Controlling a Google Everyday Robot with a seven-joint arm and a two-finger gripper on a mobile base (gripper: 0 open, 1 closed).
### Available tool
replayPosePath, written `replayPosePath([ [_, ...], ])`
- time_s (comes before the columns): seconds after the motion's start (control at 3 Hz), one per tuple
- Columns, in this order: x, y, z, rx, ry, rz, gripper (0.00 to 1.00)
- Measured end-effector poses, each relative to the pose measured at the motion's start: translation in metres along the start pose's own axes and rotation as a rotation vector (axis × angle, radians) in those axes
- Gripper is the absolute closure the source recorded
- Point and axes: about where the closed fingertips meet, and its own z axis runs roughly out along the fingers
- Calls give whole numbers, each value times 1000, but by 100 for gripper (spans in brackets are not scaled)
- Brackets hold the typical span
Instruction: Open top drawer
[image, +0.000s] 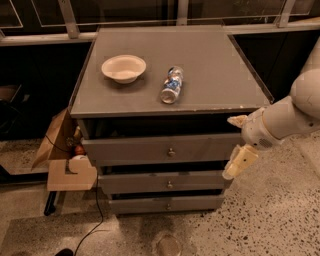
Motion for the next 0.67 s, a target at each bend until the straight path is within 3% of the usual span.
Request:
replayPosePath([
  [0.67, 23, -22, 38, 6, -12, 31, 0],
])
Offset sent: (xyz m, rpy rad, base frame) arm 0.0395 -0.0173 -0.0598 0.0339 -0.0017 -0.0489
